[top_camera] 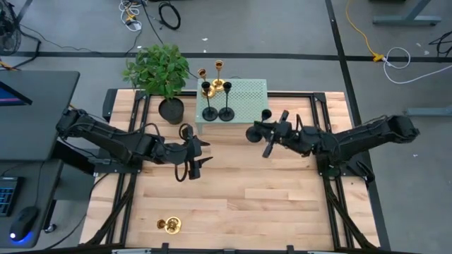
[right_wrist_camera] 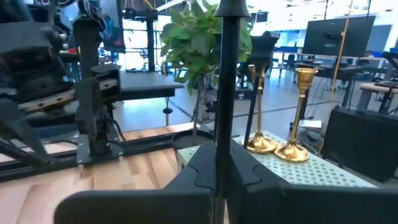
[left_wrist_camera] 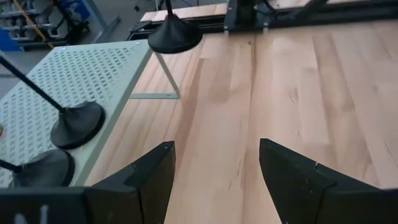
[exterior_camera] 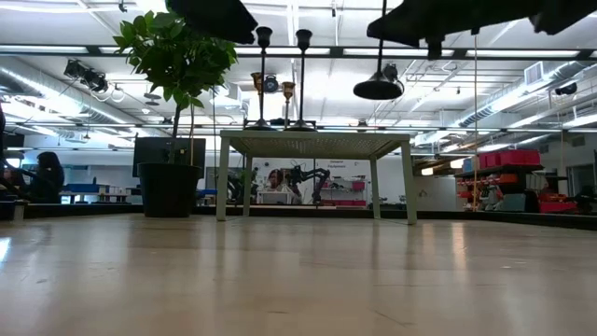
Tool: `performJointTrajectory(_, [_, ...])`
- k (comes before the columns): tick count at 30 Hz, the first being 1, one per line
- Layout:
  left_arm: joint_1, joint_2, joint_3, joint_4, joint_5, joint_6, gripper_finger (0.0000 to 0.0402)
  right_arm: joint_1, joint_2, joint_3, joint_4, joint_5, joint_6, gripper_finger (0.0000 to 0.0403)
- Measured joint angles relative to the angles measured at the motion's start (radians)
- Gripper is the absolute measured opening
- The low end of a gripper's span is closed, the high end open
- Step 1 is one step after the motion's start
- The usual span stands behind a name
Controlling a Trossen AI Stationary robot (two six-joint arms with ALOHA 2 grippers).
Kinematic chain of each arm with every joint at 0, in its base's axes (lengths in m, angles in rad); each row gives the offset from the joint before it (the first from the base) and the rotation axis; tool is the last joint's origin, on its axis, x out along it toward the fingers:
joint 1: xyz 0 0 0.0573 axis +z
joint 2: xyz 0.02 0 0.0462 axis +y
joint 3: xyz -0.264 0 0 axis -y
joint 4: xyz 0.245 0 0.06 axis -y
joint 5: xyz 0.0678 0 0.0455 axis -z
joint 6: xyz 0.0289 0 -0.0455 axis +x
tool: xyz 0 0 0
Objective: Pick & Place candle stick holders
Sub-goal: Put the black candle holder on the shelf
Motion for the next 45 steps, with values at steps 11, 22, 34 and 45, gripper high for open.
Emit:
performJointTrajectory(11, [0.000,0.001,-0.107,0.015,-0.084,-0.076,0.0232,-0.214,0.005,0.002,-0.012,-0.199,0.049,0.0002])
performJointTrajectory(22, [-0.001,0.001,-0.161,0.019,-0.108,-0.129,0.0232,-0.351,0.033,0.003,-0.028,-0.294,0.093,0.0002])
performJointTrajectory(34, [-0.001,0.001,-0.161,0.024,-0.126,-0.139,0.0232,-0.434,0.156,0.003,0.069,-0.359,0.125,0.0002])
performJointTrajectory(45, [-0.001,0.001,-0.161,0.030,-0.126,-0.139,0.0232,-0.463,0.198,0.005,0.124,-0.400,0.128,0.0009])
